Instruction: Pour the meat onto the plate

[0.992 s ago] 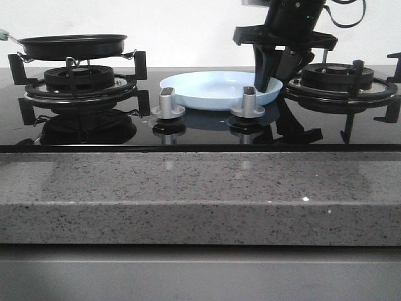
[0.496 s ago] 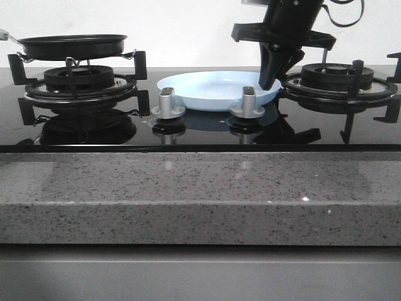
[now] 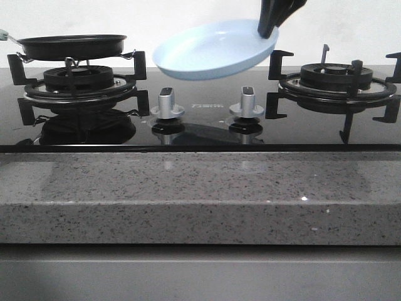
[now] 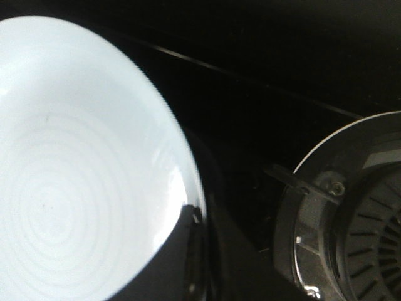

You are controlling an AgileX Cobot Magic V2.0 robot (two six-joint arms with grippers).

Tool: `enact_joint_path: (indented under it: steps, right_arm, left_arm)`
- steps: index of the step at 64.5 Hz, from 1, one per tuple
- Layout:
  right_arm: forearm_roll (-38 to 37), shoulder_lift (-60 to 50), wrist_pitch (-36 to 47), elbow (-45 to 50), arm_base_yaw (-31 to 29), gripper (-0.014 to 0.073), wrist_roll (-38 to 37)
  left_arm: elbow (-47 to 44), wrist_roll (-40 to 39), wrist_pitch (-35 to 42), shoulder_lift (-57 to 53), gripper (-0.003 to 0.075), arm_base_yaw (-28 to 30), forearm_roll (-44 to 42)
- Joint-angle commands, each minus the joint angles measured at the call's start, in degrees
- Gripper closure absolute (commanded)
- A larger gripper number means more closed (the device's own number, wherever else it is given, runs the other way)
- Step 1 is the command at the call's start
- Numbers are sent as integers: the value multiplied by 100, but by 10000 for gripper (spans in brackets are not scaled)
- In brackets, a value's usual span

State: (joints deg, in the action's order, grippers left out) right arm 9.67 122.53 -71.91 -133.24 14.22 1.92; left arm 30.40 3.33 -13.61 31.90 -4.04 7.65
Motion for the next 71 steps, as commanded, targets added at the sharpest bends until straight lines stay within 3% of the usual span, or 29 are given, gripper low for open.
enact_joint_path:
  steps: [1, 12, 21, 46, 71]
  right_arm:
    - [138, -568, -493, -182, 4, 664, -8]
    - [504, -960, -493, 121, 4, 664, -8]
    - [776, -1482, -330, 922, 47, 664, 199]
    - [807, -3022, 2436, 4674, 426, 664, 429]
    - [850, -3027, 2561, 4940, 426, 664, 429]
  left_arm:
    - [211, -57, 474, 40, 158, -42, 54]
    - [211, -57, 474, 40, 158, -42, 54]
    - [211, -57, 474, 40, 158, -42, 54]
    - [211, -57, 474, 40, 158, -42, 54]
    - [211, -57, 552, 40, 158, -42, 63]
